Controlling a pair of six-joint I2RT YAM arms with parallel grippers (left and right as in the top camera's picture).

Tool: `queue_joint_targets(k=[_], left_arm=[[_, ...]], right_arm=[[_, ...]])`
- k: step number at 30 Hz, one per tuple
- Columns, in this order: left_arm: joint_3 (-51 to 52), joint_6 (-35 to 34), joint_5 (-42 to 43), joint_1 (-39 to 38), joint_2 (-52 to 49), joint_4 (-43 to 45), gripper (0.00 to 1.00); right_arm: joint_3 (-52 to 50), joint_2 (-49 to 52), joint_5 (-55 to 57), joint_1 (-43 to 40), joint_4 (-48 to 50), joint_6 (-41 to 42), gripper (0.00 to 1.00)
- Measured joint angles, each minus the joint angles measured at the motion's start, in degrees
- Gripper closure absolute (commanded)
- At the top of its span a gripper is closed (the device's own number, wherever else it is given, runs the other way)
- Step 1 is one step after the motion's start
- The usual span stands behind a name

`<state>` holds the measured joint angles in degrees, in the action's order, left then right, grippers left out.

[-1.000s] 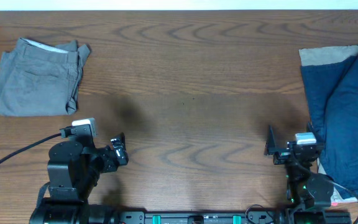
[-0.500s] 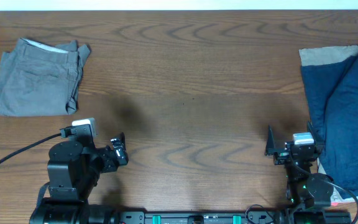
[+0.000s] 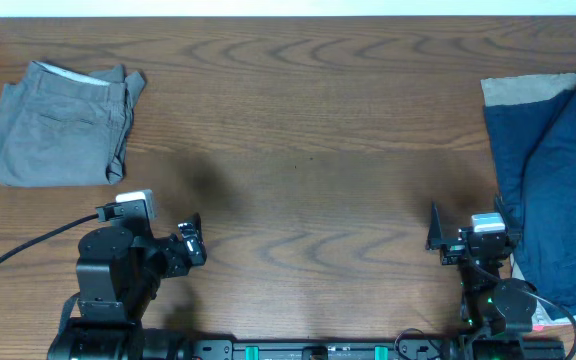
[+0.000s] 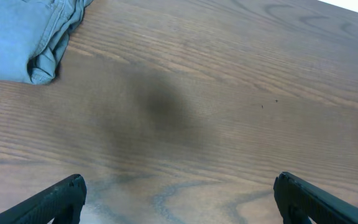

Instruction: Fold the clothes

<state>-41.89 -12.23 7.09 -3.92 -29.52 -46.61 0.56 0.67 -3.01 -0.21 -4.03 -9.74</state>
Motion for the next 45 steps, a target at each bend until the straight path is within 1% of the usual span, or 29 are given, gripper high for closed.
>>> queue_joint_targets(k=[9,14,18,21,23,25,31,35,36,38,45], left_arm=[[0.0,0.0,0.0,0.0,0.0,0.0,0.02],[0.0,0.5,-1.8,0.0,0.4,-1.1,0.02],[1.7,0.9,-2.5,0.5,3.9,-0.5,0.02],[6.3,1.5,-3.1,1.2,8.8,1.4,0.02],[10.7,1.7,-3.6,1.6,12.3,4.8,0.02],[15.7,1.9,-4.0,2.2,16.3,10.4,0.02],[29.9,2.2,-4.5,3.5,26.2,30.3,0.02],[38.2,2.7,-4.5,3.6,28.8,44.4,0.02],[39.6,2.8,-4.5,3.6,28.9,46.4,0.02],[41.3,3.4,-4.5,3.6,28.9,46.5,0.02],[41.2,4.8,-4.3,3.7,28.9,45.5,0.02]], right_arm=[[0.0,0.0,0.0,0.0,0.0,0.0,0.01],[0.0,0.0,0.0,0.0,0.0,0.0,0.01],[0.0,0.0,0.0,0.0,0.0,0.0,0.01],[0.0,0.0,0.0,0.0,0.0,0.0,0.01],[0.0,0.0,0.0,0.0,0.1,0.0,0.01],[0.0,0.0,0.0,0.0,0.0,0.0,0.01],[0.0,0.0,0.0,0.0,0.0,0.0,0.01],[0.0,0.0,0.0,0.0,0.0,0.0,0.01],[0.0,0.0,0.0,0.0,0.0,0.0,0.01],[0.0,0.0,0.0,0.0,0.0,0.0,0.01],[0.0,0.0,0.0,0.0,0.0,0.0,0.01]])
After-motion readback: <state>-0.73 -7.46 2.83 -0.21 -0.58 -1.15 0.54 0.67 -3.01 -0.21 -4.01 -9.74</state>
